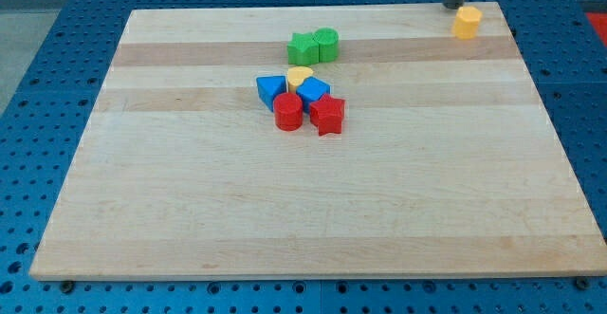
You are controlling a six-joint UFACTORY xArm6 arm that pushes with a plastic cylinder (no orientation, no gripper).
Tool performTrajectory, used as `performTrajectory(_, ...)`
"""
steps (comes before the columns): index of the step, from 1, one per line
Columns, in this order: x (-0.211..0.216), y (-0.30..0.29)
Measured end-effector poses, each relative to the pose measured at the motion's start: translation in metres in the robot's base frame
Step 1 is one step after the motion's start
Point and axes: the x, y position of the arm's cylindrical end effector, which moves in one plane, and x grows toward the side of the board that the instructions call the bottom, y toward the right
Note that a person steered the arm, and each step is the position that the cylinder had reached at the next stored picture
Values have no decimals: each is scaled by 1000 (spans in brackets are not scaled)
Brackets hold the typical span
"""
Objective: Separate the green blocks
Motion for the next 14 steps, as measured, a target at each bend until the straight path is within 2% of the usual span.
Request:
performTrajectory(2, 20, -119)
performTrajectory(4, 53, -181)
performTrajectory(5, 54, -206)
performTrajectory(10, 143, -230)
performTrajectory(12, 130, -218)
performTrajectory(14, 129, -147)
